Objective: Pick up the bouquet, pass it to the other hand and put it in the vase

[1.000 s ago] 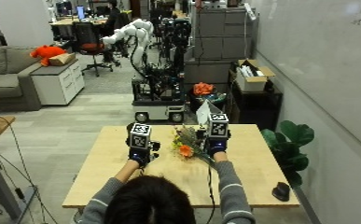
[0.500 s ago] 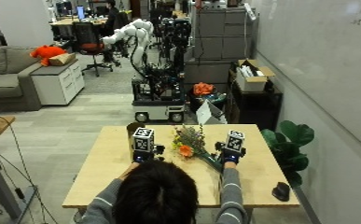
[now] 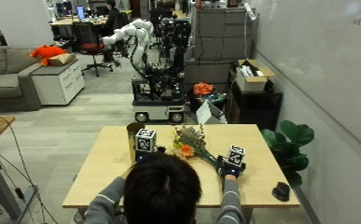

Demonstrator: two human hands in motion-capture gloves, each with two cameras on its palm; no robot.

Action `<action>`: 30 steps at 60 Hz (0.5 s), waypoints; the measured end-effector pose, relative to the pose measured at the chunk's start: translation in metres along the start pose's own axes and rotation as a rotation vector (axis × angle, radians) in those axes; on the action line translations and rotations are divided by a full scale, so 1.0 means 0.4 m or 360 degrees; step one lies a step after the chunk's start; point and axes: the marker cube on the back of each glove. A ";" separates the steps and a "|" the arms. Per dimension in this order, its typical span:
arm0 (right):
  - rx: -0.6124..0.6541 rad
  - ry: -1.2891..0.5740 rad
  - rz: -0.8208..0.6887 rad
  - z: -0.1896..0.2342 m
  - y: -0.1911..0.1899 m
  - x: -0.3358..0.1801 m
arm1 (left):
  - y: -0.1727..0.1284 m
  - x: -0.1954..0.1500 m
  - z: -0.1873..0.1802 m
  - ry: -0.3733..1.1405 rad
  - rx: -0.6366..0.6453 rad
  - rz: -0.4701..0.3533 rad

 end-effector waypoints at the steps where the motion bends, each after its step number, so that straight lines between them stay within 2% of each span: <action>1: -0.0060 -0.0026 -0.0081 0.003 0.010 -0.009 | 0.005 0.004 -0.002 0.0007 -0.0003 0.0014; 3: -0.0142 -0.0041 -0.0201 0.005 0.023 -0.023 | 0.013 0.013 -0.005 0.0026 -0.0006 0.0060; 7: -0.0216 0.0070 -0.0111 -0.004 0.042 -0.021 | 0.012 0.019 -0.003 0.0042 -0.0012 0.0084; 10: -0.0028 0.0152 0.0028 -0.016 0.024 -0.021 | -0.028 0.006 0.014 0.0009 0.0021 0.0053; 12: 0.0062 0.0154 0.0022 -0.024 0.017 -0.031 | -0.055 -0.002 0.024 -0.0015 0.0053 0.0055; 14: 0.0074 0.0163 0.0009 -0.031 0.021 -0.038 | -0.031 0.003 0.012 -0.0031 0.0054 0.0058; 16: 0.0113 0.0287 0.0185 -0.045 0.027 -0.022 | -0.001 0.006 -0.003 -0.0047 0.0041 0.0040; 18: 0.0144 0.0463 0.0419 -0.060 0.035 0.000 | -0.003 0.003 -0.002 -0.0056 0.0036 0.0027; 20: 0.0083 0.0563 0.0517 -0.065 0.052 0.003 | -0.012 -0.002 0.000 -0.0051 0.0032 0.0017; 23: 0.0020 0.0634 0.0571 -0.069 0.080 -0.012 | 0.013 -0.004 -0.016 -0.0032 0.0018 -0.0014; 27: 0.0401 0.0566 0.0309 -0.097 0.050 -0.056 | 0.020 -0.018 -0.023 -0.0032 -0.0010 -0.0081; 30: 0.0635 0.0486 0.0255 -0.124 0.029 -0.077 | 0.009 -0.030 -0.018 -0.0014 -0.0052 -0.0117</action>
